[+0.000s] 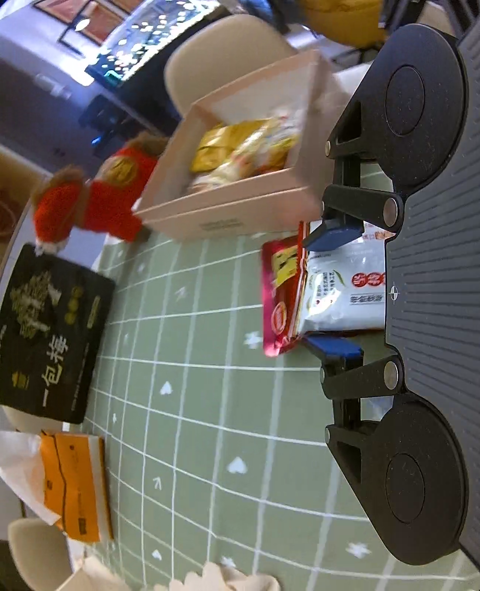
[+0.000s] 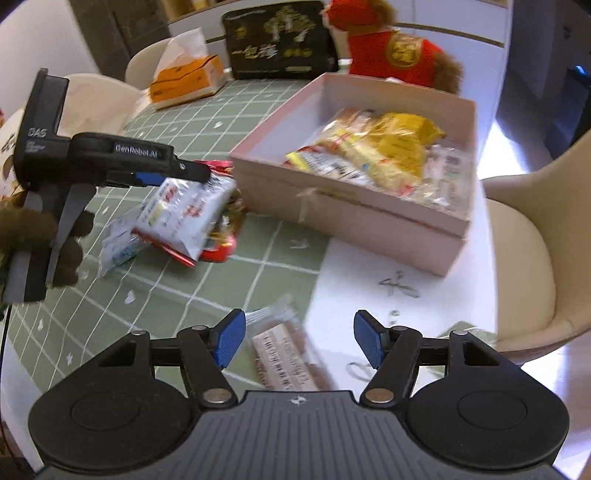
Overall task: Organize snacks
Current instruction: 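Grasp the white red-trimmed snack bag with the left gripper and set it near the right gripper, then reach the left gripper to the clear bag of blue-white candies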
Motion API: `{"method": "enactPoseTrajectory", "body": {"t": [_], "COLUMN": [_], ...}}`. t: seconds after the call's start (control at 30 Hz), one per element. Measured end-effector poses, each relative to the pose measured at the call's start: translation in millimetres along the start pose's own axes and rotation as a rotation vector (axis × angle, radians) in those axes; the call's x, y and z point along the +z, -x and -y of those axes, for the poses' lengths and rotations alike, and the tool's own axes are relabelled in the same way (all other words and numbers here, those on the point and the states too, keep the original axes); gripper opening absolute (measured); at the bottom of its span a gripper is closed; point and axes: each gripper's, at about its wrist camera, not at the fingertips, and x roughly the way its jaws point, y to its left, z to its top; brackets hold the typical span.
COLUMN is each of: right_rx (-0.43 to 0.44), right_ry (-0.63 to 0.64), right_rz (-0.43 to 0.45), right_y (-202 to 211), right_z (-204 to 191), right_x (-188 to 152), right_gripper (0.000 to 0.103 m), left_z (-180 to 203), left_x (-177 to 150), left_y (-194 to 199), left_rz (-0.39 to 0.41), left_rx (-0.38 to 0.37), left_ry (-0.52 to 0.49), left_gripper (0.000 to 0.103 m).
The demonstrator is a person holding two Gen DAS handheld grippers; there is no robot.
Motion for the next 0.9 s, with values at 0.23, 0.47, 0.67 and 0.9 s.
{"method": "enactPoseTrajectory", "body": {"t": [0.23, 0.47, 0.67, 0.9], "right_rx": [0.016, -0.012, -0.134, -0.09], "right_ry": [0.011, 0.063, 0.039, -0.068], "right_rz": [-0.026, -0.045, -0.017, 0.002], "right_y": [-9, 5, 17, 30], "right_z": [-11, -15, -5, -1], "right_x": [-19, -38, -48, -56], "right_gripper": [0.064, 0.032, 0.033, 0.06], "left_z": [6, 40, 58, 0], "left_x": [-35, -64, -66, -52], "left_y": [18, 16, 33, 66], "left_rz": [-0.099, -0.175, -0.126, 0.036], "left_rx": [-0.062, -0.225, -0.246, -0.026], "left_ry": [-0.034, 0.016, -0.024, 0.11], "left_gripper": [0.051, 0.041, 0.041, 0.041]}}
